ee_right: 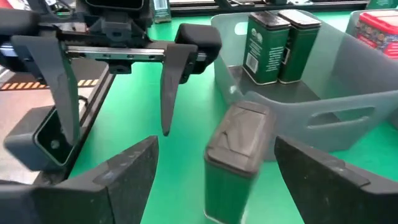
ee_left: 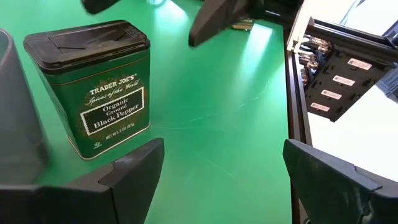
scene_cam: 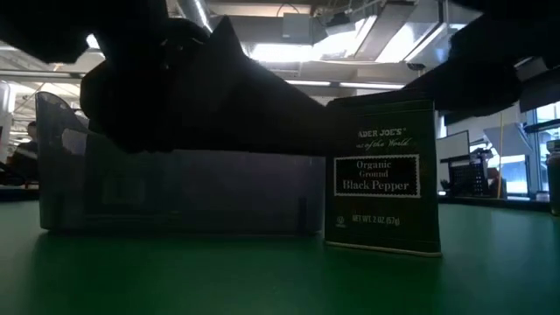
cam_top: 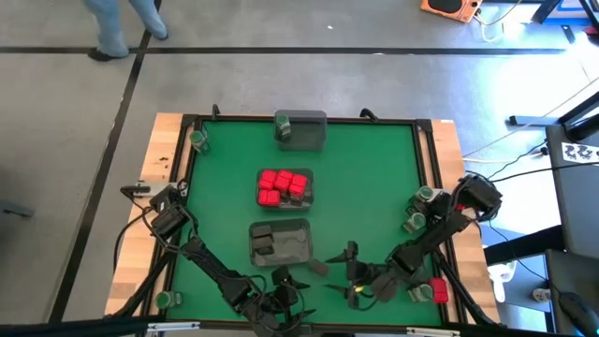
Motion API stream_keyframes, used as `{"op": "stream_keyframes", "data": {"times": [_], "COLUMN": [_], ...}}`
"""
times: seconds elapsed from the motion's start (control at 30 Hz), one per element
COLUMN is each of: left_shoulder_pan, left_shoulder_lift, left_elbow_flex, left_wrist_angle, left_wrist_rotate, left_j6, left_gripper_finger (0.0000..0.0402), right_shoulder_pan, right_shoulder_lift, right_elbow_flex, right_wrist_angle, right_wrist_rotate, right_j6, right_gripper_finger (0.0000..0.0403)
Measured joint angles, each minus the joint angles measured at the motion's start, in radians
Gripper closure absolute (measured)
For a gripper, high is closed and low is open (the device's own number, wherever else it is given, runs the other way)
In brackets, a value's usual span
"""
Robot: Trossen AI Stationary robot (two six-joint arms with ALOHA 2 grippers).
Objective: Sort spices by type
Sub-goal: Put the black seasoning can into the bottom gray bin
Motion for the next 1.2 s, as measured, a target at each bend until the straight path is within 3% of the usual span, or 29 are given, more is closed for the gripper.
{"op": "stream_keyframes", "data": {"times": [0.37,0.47,0.7,0.9,1.03,1.2], "left_shoulder_pan": [0.001,0.002,-0.007,-0.063,-0.093,-0.116], "left_shoulder_lift": [-0.001,-0.001,-0.017,-0.108,-0.175,-0.232], "left_elbow_flex": [0.0,0.0,0.0,0.0,0.001,0.001], "left_wrist_angle": [0.002,0.002,0.001,-0.044,-0.172,-0.347], "left_wrist_rotate": [0.0,0.0,0.002,0.005,-0.006,-0.096], "left_j6": [-0.001,-0.002,-0.047,-0.023,-0.054,-0.145], "left_gripper_finger": [0.0076,0.0076,0.0076,0.0076,0.0076,0.0076], "right_shoulder_pan": [-0.057,-0.073,-0.09,-0.068,-0.069,-0.08], "right_shoulder_lift": [0.081,0.081,0.073,-0.026,-0.106,-0.175], "right_elbow_flex": [0.06,0.06,0.06,0.059,0.059,0.06], "right_wrist_angle": [-0.077,-0.076,-0.076,-0.122,-0.135,-0.089], "right_wrist_rotate": [-0.034,-0.073,-0.158,-0.194,-0.218,-0.183], "right_j6": [0.008,0.008,-0.009,-0.093,-0.159,-0.252], "right_gripper_finger": [0.0098,0.014,0.028,0.0281,0.0281,0.0269]}}
